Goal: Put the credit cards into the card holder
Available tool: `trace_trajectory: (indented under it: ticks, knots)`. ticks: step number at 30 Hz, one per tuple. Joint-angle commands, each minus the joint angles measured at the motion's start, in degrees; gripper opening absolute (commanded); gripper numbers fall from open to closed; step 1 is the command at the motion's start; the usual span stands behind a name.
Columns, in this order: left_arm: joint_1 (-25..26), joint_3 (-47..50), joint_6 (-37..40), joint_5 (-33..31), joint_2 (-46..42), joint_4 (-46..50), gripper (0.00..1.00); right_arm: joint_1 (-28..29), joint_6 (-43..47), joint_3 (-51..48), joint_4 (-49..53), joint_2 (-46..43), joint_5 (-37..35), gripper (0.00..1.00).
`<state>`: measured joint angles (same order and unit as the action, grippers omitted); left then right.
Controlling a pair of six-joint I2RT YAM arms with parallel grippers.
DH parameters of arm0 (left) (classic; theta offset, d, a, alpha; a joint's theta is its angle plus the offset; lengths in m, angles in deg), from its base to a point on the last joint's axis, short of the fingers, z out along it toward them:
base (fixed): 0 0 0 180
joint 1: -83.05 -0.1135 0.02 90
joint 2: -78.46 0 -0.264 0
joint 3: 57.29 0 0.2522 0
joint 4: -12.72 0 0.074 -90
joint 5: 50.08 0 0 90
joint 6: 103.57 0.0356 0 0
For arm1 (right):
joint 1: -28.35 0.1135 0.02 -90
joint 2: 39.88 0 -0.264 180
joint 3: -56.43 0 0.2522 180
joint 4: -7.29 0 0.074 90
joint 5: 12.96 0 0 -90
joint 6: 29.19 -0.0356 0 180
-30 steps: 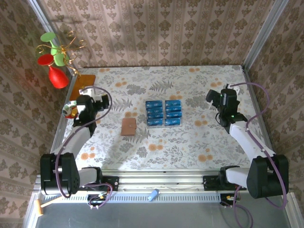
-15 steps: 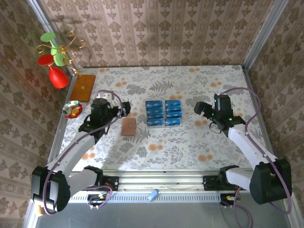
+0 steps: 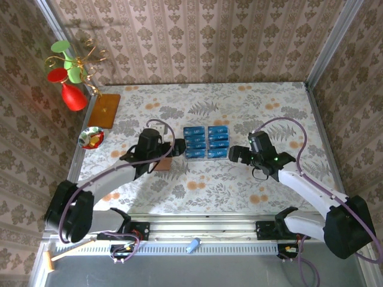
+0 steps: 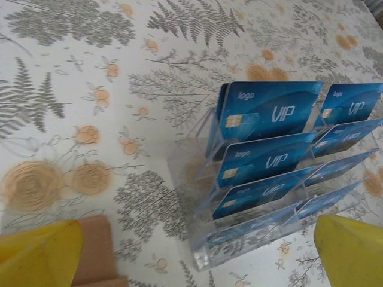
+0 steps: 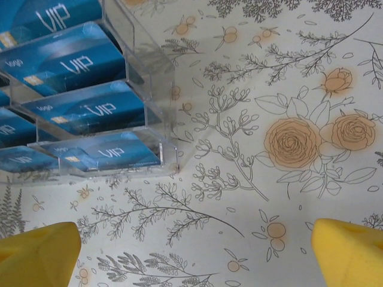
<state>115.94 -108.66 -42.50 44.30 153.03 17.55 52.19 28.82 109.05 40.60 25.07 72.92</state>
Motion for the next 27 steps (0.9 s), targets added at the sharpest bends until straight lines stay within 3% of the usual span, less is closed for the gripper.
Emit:
trace_trajectory:
  ticks: [1,15,27]
  knots:
    - [1.1,-4.3,-1.0,2.2,3.1,-3.9,1.00,0.6,-1.0,-0.5,1.5,0.6,-3.2,1.00]
    - [2.1,-13.6,-0.9,3.5,16.8,-8.4,1.00,0.5,-0.6,0.2,3.3,0.9,-3.2,1.00]
    - [6.8,-23.0,-2.1,3.7,28.4,-12.2,1.00,0.5,-1.8,0.5,5.0,-0.2,-3.0,1.00]
